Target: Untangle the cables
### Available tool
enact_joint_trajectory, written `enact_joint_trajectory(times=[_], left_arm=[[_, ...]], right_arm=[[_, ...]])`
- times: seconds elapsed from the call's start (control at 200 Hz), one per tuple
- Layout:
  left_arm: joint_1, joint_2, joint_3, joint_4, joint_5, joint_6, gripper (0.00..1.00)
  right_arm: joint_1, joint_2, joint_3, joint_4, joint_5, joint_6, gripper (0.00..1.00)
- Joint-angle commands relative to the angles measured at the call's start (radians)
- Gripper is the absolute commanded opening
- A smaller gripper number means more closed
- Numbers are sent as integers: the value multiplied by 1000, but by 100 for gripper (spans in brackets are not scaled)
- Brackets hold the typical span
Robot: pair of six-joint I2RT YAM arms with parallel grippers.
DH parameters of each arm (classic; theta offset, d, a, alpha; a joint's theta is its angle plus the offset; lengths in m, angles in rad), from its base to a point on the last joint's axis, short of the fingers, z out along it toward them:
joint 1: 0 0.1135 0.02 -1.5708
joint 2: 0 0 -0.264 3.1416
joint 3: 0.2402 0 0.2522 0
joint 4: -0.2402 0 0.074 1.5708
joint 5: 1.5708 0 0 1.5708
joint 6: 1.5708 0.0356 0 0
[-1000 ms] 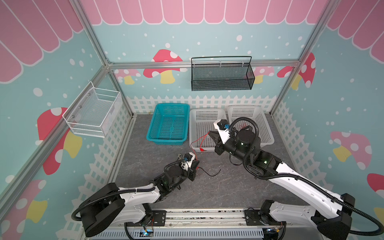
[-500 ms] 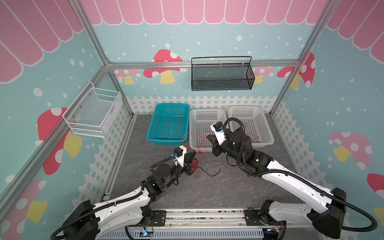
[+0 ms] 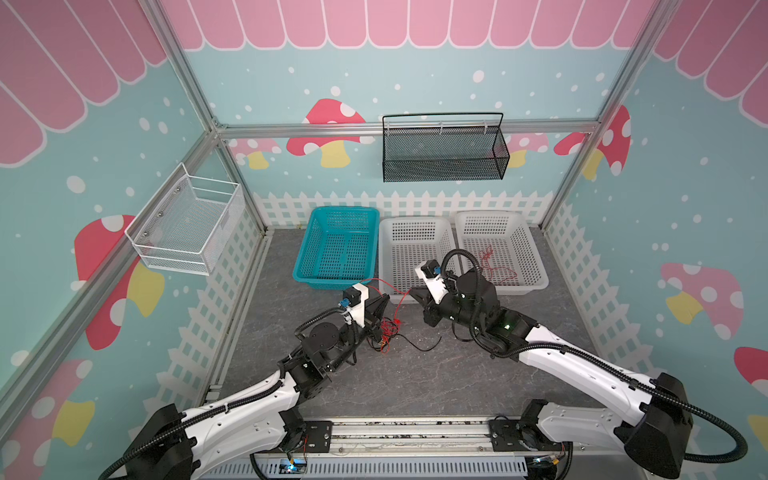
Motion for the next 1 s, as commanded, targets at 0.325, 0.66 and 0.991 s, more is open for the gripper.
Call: enact_joint_trajectory(times=[0.325,0.66,0.991], left_arm=[[15,-2,-4,116,65,-88,0],[15,18,-13,141,75,-113,0],[16,23,-30,148,50,-125,0]], right_arm=[[-1,72,-62,207,-328,-35,2],[0,149,-74,342,-386,18,6],[2,194,-59,388,-432,40,15]])
